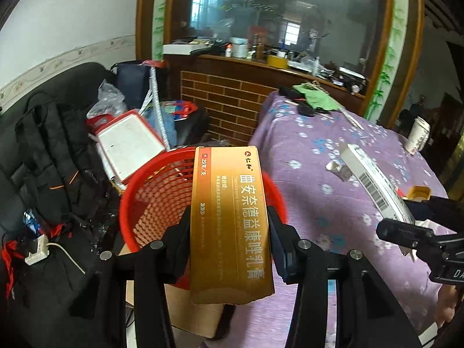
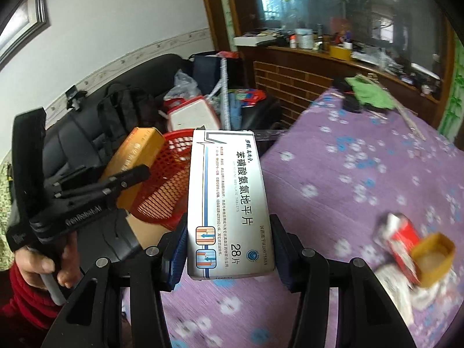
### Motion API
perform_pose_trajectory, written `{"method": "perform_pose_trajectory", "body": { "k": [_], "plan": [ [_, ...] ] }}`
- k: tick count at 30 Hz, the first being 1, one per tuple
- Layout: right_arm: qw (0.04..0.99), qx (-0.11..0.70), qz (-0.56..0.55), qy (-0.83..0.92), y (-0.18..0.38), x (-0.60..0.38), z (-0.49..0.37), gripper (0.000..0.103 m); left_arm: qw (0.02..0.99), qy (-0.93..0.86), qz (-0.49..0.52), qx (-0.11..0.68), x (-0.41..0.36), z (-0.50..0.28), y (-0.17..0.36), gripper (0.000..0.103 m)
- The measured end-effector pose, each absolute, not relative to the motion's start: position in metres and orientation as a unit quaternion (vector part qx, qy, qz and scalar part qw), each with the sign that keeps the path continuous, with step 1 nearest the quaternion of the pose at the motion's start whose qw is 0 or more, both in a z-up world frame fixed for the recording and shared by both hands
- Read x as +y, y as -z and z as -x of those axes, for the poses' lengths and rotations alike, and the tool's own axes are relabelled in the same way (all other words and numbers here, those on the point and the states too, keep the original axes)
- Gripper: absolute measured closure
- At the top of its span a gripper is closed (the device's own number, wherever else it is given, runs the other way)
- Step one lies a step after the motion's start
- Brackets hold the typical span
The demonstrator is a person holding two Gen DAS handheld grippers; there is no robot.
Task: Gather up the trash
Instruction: 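Carry both boxes over the red wastebasket and open both tools to drop them, then return both tools to the table over the remaining trash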
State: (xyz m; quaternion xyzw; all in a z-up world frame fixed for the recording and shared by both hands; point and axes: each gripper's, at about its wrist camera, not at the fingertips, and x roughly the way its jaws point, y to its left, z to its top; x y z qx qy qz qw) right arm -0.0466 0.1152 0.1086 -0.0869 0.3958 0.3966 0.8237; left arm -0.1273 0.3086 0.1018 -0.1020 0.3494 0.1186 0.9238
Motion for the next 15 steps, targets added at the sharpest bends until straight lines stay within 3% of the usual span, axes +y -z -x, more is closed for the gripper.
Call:
{"method": "perform_pose_trajectory", "body": {
  "k": [11,12,14,15],
  "plan": [
    [0.788,0.432,0.051,-0.436,-0.092,0.196,0.008,0.046,0.912,-0.141,0.119,0.366,0.350,0.114,-0.076,0.057],
    [0.787,0.433,0.046,-0.437,-0.091,0.201,0.004,0.046,0.911,-0.143,0.122,0.366,0.351,0.113,-0.075,0.055],
    [0.784,0.428,0.031,-0.448,-0.091,0.205,0.000,0.039,0.910,-0.146,0.132,0.365,0.354,0.113,-0.074,0.044],
    [0.789,0.425,0.027,-0.443,-0.091,0.204,-0.001,0.037,0.910,-0.146,0.135,0.365,0.354,0.114,-0.074,0.043]
  ]
}}
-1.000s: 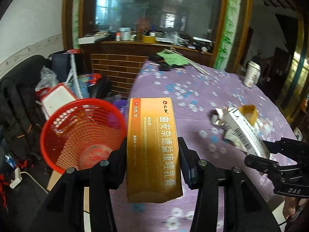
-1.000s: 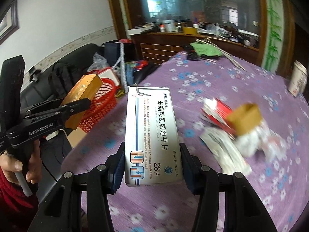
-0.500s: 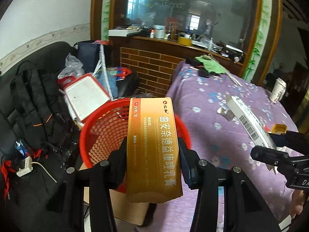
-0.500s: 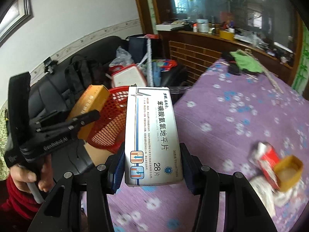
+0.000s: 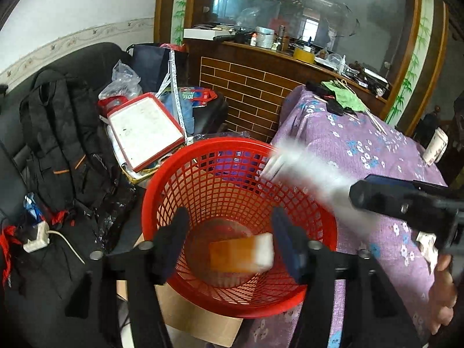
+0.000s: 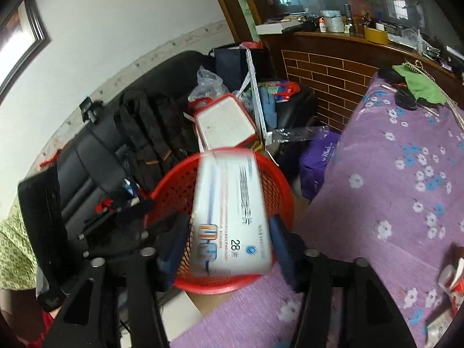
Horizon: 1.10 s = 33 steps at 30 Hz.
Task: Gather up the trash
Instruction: 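Return both tools to the table over the remaining trash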
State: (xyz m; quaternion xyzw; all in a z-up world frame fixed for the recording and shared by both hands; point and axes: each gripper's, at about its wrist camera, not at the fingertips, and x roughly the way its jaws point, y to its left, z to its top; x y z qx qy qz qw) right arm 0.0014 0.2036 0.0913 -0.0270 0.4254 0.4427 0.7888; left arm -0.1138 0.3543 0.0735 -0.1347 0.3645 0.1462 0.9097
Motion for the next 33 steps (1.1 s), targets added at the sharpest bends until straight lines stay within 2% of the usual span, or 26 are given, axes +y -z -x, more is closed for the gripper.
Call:
{"method": "perform_pose_trajectory", "body": {
  "k": [8,20,29,33],
  "plan": [
    [0.811,0.404,0.006,-0.424,-0.104,0.144,0.016,0.036,0.919,-0.127,0.131,0.350,0.330,0.129,-0.085,0.041],
    [0.844,0.406,-0.005,-0.350,-0.087,0.008,0.065,0.035,0.925,-0.021,0.083,0.371,0.208,0.119,-0.084,0.037],
    [0.883,0.395,-0.088,-0.239,-0.092,-0.121,0.045,0.035,0.915,0.037,0.041,0.399,0.127,0.097,-0.071,0.036],
    [0.892,0.397,-0.107,-0.191,-0.104,-0.146,0.015,0.035,0.913,0.056,0.025,0.404,0.101,0.088,-0.069,0.036]
  ]
}}
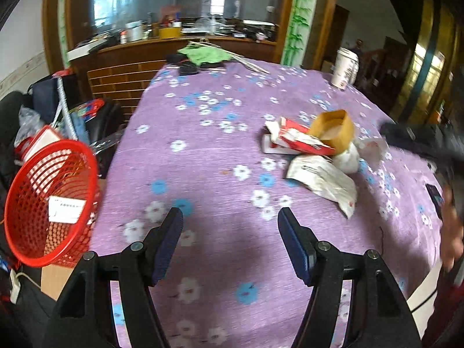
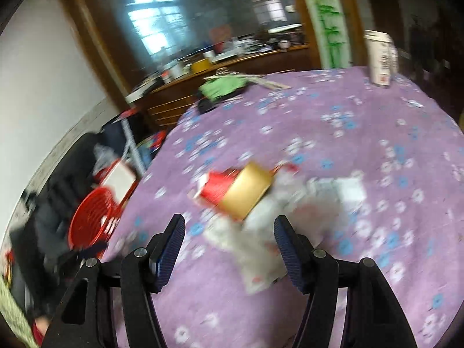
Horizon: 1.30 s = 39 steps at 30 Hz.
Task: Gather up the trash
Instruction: 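Return both tools to the table over the remaining trash, then grasp the red packaging with the left tool while the right tool grasps the gold cup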
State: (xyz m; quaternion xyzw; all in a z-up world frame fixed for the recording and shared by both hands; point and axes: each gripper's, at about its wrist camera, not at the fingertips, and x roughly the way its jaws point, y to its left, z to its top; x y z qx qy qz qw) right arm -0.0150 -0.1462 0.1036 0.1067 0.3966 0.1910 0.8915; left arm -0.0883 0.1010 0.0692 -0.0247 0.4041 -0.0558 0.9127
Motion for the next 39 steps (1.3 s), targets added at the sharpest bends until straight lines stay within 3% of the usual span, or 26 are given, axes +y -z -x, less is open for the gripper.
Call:
{"method": "perform_pose_trajectory", "body": {
  "k": [5,9,17,19,32,37,39],
  "plan": [
    [0.886,0.421,-0.109,-0.159,-0.103,-0.137,-0.039,0.036,0.909,0.064,0.020,0.412,0.089,0.080,-0.066,0.036],
    [0.884,0.446,-0.056,-0.124,-0.085,-0.119,-0.057,0.052,0.904,0.066,0.026,0.421,0.091,0.071,-0.068,0.036],
    [0.883,0.456,-0.034,-0.106,-0.065,-0.135,-0.050,0.069,0.897,0.077,0.050,0.432,0.091,0.050,-0.072,0.036],
    [0.883,0.456,-0.032,-0.110,-0.063,-0.138,-0.047,0.081,0.896,0.082,0.058,0.432,0.087,0.046,-0.074,0.036],
    [0.902,0.401,-0.085,-0.137,-0.079,-0.179,0.002,0.081,0.856,0.107,0.172,0.475,0.068,-0.007,-0.066,0.036],
    [0.906,0.386,-0.094,-0.143,-0.084,-0.187,0.014,0.081,0.845,0.115,0.190,0.486,0.051,-0.029,-0.062,0.048],
    [0.907,0.382,-0.099,-0.145,-0.084,-0.191,0.017,0.081,0.843,0.109,0.188,0.492,0.042,-0.038,-0.058,0.060]
  ]
}}
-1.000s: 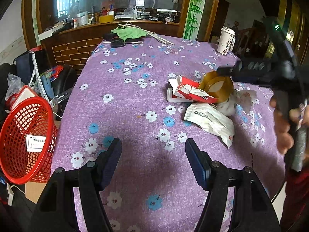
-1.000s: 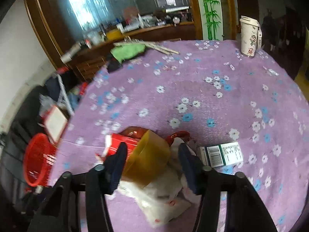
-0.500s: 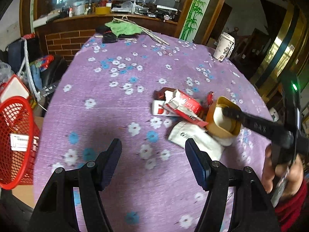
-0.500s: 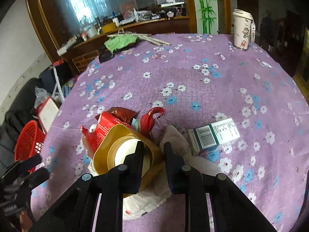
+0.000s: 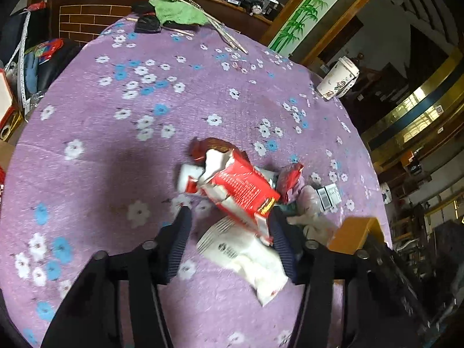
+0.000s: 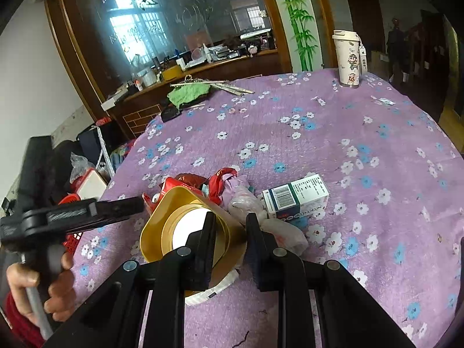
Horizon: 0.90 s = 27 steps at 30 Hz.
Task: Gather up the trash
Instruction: 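Grasp the red packaging with the left tool while the right tool grasps the gold cup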
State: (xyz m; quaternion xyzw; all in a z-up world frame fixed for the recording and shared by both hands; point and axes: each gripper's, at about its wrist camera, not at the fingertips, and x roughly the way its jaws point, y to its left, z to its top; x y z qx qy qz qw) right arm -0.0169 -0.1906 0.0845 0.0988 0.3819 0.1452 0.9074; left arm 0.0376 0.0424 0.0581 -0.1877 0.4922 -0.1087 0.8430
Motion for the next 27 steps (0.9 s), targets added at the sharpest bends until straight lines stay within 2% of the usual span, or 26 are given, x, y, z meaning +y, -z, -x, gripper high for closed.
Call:
{"method": "perform_pose_trajectory", "body": {
  "k": [3,5,11,27],
  "plan": [
    [0.907,0.379,-0.107,-0.149,-0.083,-0.196,0.021,0.081,0.833,0.109,0.191,0.508,0.033,-0.048,-0.048,0.076],
    [0.906,0.378,-0.112,-0.151,-0.082,-0.199,0.024,0.081,0.829,0.107,0.189,0.515,0.027,-0.053,-0.041,0.078],
    [0.908,0.373,-0.119,-0.152,-0.080,-0.206,0.035,0.081,0.847,0.101,0.170,0.493,0.030,-0.048,-0.034,0.094],
    [0.921,0.344,-0.089,-0.159,-0.078,-0.175,0.074,0.081,0.926,0.089,0.060,0.362,0.050,0.055,-0.083,0.098]
  ]
}}
